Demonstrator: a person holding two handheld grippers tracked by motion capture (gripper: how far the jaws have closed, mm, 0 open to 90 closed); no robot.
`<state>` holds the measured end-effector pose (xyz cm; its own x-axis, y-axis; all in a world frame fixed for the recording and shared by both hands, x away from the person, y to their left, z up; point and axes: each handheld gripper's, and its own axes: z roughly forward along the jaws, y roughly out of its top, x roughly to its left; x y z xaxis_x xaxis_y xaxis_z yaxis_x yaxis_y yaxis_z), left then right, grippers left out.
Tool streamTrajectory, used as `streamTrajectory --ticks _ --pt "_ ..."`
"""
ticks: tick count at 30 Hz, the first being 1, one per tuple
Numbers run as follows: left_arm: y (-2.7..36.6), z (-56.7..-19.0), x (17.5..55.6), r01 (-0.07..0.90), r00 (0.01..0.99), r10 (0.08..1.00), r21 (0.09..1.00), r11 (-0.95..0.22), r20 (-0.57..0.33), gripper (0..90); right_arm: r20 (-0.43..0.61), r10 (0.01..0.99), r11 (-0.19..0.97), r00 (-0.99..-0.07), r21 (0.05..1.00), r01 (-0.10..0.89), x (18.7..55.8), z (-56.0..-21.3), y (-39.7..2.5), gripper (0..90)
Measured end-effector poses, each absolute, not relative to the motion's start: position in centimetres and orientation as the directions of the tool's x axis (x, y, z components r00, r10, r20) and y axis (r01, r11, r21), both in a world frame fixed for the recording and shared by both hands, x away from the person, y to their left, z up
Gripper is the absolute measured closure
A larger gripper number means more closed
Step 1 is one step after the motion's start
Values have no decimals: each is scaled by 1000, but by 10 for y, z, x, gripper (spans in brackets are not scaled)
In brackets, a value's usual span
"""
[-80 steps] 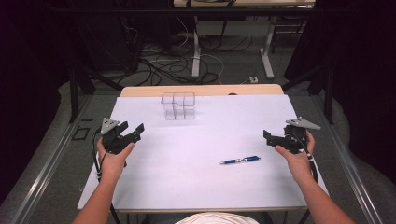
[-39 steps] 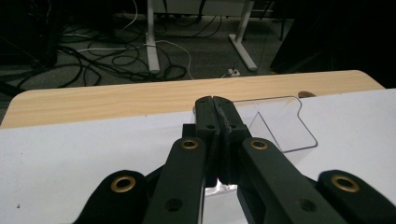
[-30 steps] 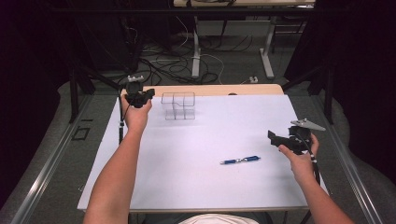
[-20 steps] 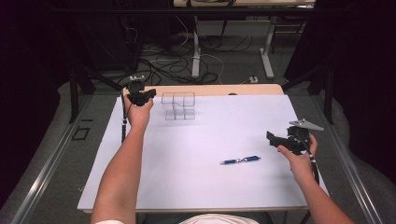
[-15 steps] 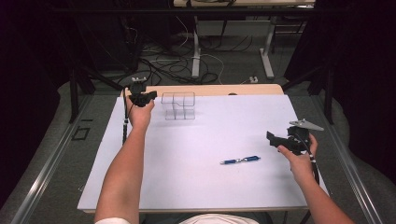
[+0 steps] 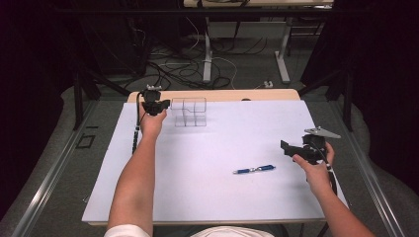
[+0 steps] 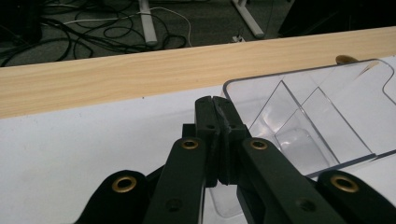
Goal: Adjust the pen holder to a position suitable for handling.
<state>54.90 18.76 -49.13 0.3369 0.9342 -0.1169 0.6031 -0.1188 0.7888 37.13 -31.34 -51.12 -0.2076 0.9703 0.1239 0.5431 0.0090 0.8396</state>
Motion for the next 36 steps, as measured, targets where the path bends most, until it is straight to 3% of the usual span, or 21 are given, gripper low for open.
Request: streamTrajectory --ticks 36 --pt "157 -497 550 574 416 902 803 -163 -114 900 127 967 14 -221 838 546 372 -512 -313 63"
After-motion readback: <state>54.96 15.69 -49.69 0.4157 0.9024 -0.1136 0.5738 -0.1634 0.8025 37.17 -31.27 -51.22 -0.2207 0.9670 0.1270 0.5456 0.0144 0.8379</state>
